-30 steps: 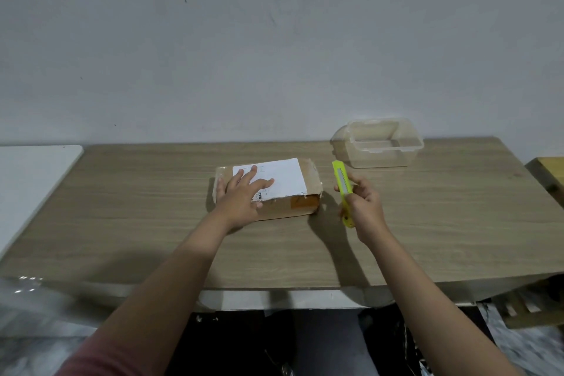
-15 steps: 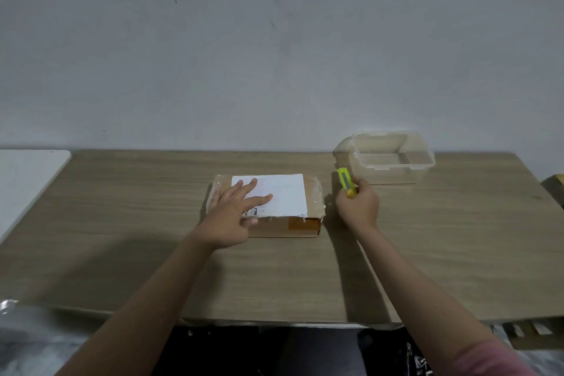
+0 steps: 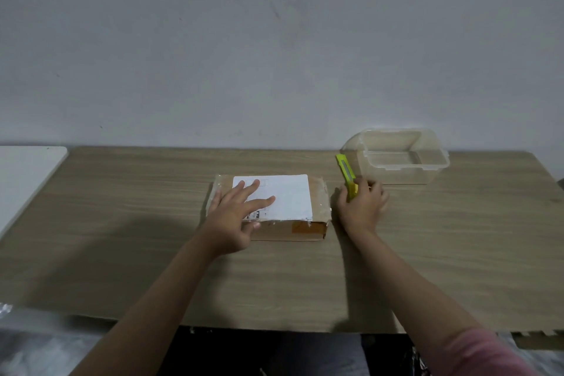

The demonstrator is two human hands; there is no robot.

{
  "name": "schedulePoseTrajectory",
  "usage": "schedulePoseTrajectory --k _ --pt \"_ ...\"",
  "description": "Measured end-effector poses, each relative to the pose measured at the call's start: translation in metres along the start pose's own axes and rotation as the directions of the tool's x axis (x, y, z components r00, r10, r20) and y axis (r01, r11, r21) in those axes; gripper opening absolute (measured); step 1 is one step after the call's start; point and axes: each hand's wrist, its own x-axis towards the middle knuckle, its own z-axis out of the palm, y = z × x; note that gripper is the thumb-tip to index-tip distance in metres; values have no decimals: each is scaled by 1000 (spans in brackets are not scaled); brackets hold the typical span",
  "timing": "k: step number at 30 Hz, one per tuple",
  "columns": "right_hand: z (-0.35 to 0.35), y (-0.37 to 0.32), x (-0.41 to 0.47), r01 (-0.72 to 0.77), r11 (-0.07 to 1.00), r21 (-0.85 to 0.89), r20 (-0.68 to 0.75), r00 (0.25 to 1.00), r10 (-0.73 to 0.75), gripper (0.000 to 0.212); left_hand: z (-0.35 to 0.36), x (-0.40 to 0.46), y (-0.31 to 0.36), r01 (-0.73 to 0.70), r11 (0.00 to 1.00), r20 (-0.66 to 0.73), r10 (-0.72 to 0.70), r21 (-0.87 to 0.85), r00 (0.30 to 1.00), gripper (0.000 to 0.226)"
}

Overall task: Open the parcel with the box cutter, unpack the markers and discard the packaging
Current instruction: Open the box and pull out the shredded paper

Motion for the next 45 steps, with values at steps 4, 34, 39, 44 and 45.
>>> schedulePoseTrajectory --k 4,34,39,44,45 --pt "-6 16 -9 153 987 -58 72 986 -149 24 0 1 0 11 1000 19 -11 15 1000 59" --pt "-70 -16 -94 437 779 449 -143 896 -421 44 -8 -38 3 100 819 -424 -392 -565 816 119" --pt "-71 -22 -92 333 737 588 -131 938 -320 51 -1 -41 2 137 754 -265 -387 -642 883 124" --pt "-68 -31 -70 460 817 346 32 865 -501 62 5 -38 -6 144 786 -230 -343 -601 911 113" --pt "-66 -32 -63 482 827 288 83 848 -523 65 5 -37 -8 141 798 -232 -332 -586 914 112"
